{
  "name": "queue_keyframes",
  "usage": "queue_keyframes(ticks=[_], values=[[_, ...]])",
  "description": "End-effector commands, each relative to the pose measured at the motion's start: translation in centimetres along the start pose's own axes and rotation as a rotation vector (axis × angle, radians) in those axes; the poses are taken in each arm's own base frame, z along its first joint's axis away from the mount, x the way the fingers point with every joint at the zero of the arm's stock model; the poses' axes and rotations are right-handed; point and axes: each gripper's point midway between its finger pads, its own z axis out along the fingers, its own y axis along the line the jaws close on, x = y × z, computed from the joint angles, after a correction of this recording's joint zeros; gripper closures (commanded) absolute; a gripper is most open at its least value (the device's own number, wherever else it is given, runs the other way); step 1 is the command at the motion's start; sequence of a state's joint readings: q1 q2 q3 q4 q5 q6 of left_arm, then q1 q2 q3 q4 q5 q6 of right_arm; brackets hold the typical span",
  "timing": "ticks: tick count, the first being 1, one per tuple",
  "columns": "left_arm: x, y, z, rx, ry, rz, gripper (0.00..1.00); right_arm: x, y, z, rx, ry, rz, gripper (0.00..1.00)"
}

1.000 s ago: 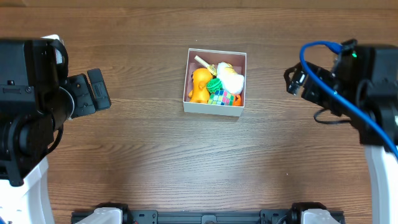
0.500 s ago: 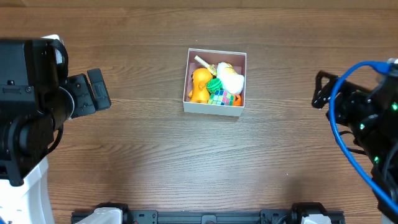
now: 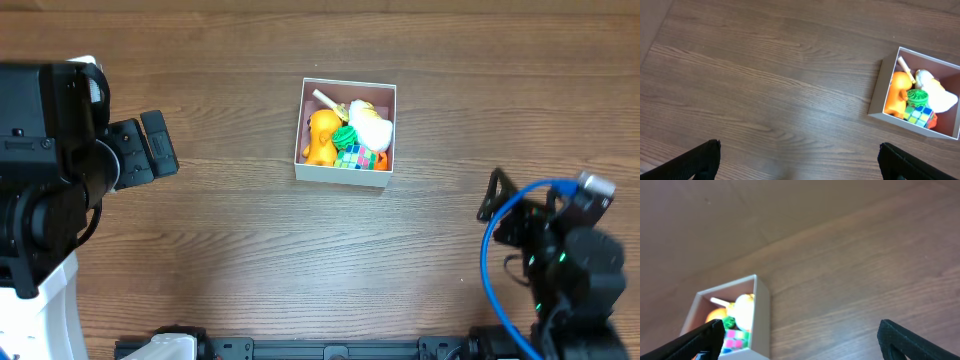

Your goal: Pack container

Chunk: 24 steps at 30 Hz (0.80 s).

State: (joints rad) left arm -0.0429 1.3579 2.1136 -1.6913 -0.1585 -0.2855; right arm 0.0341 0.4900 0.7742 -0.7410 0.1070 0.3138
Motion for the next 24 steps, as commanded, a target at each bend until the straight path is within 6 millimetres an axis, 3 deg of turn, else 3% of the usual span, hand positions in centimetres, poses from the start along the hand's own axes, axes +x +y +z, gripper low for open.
queue_keyframes(ticks=[1, 9, 24], values=[[-0.1, 0.3, 0.2, -0.015, 0.001, -0.002, 0.00, 2.5, -2.0, -0.1, 0.038, -0.033, -0.001, 0.00], [-0.1, 0.3, 0.2, -0.015, 0.001, -0.002, 0.00, 6.0, -3.7, 0.0, 0.049, -0.056, 0.005, 0.00], [-0.1, 0.3, 0.2, -0.015, 0.001, -0.002, 0.00, 12.6, -6.1, 2.9, 0.083, 0.034, -0.003, 0.00]])
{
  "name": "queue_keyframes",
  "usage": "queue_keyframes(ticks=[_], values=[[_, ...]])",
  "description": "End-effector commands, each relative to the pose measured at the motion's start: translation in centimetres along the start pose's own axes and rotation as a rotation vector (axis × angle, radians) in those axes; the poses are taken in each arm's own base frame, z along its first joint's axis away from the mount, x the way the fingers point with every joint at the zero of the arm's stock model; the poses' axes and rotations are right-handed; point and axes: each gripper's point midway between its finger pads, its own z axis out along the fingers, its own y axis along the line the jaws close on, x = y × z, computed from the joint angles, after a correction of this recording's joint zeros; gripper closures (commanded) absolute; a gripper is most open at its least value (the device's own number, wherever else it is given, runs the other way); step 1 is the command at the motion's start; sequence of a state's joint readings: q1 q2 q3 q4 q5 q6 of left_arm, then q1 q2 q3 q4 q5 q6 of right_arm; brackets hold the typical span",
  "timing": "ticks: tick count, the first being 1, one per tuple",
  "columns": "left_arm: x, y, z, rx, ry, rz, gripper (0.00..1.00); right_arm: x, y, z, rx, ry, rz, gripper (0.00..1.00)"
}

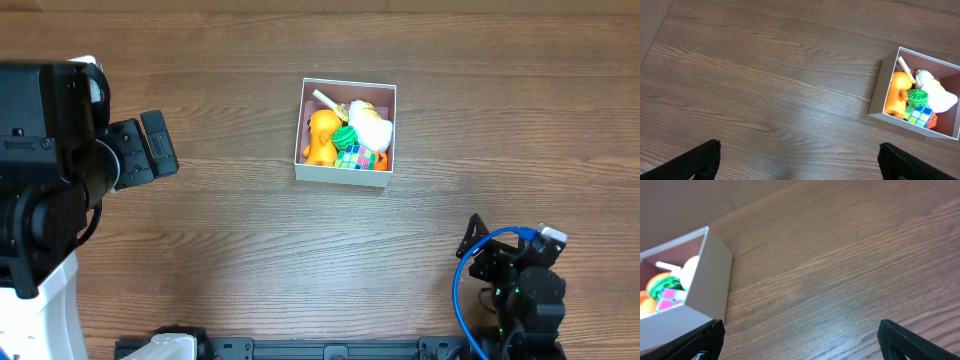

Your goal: Pack container

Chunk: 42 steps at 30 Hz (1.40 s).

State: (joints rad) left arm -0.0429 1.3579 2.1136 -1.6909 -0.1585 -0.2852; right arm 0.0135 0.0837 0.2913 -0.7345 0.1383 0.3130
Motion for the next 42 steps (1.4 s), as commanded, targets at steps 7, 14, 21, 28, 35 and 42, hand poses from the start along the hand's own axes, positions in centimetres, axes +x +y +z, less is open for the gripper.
queue_keyframes(ticks=[7, 14, 21, 28, 35, 42], values=[[-0.1, 0.3, 0.2, -0.015, 0.001, -0.002, 0.00, 2.1, -1.0, 1.2, 0.027, 0.028, -0.009, 0.00], [-0.1, 0.3, 0.2, -0.015, 0.001, -0.002, 0.00, 2.8, -1.3, 1.2, 0.038, 0.056, -0.012, 0.00], [-0.1, 0.3, 0.2, -0.015, 0.001, -0.002, 0.00, 5.0, -2.1, 1.5, 0.066, 0.127, -0.022, 0.00], [-0.1, 0.3, 0.2, -0.015, 0.001, -0.002, 0.00, 4.9, -2.1, 1.6, 0.064, 0.121, -0.021, 0.00], [-0.1, 0.3, 0.2, -0.015, 0.001, -0.002, 0.00, 4.9, -2.1, 1.6, 0.064, 0.120, -0.021, 0.00], [-0.1, 0.3, 0.2, -0.015, 0.001, -0.002, 0.00, 4.9, -2.1, 1.6, 0.064, 0.120, -0.021, 0.00]])
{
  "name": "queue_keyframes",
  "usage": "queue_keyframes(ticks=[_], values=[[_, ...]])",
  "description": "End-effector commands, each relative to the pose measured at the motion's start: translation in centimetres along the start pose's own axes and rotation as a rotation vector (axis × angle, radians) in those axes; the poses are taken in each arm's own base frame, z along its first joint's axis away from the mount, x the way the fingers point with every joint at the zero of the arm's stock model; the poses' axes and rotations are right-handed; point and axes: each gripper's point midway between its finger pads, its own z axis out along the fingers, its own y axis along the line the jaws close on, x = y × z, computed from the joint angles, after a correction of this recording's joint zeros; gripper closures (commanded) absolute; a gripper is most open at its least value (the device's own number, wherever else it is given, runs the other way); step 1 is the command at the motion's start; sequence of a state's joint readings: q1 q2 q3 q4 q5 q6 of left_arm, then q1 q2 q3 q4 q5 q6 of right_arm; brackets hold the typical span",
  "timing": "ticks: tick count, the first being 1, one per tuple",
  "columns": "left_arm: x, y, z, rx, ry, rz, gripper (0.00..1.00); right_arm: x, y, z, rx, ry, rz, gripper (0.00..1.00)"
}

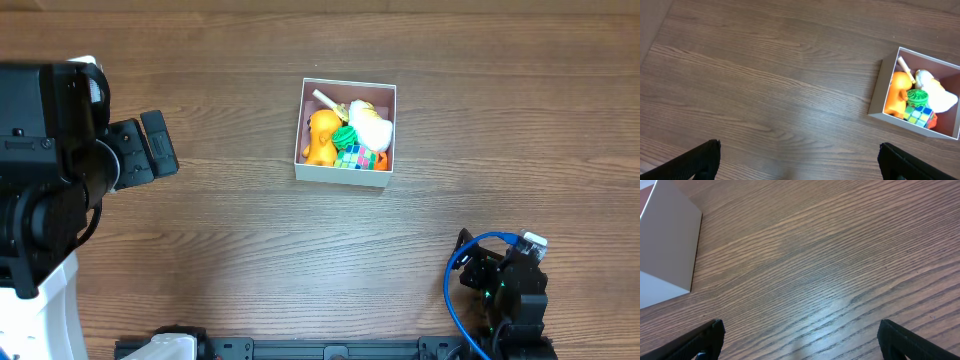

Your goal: Pack container

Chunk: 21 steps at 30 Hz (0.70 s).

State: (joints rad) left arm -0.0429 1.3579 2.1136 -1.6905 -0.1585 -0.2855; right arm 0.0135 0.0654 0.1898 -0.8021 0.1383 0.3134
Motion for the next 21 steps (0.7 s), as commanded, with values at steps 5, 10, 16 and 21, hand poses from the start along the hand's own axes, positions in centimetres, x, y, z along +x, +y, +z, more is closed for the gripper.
queue_keyframes(ticks=[5, 10, 16, 21], values=[[-0.10, 0.34, 0.19, -0.015, 0.002, -0.002, 0.00, -0.25, -0.19, 0.03, 0.008, -0.018, -0.003, 0.00], [-0.10, 0.36, 0.19, -0.016, 0.001, 0.004, 0.00, -0.25, -0.19, 0.03, 0.008, -0.018, -0.003, 0.00], [-0.10, 0.34, 0.19, -0.015, 0.002, 0.024, 0.00, -0.25, -0.19, 0.03, 0.008, -0.018, -0.003, 0.00], [-0.10, 0.34, 0.19, -0.015, 0.002, 0.024, 0.00, -0.25, -0.19, 0.03, 0.008, -0.018, -0.003, 0.00]])
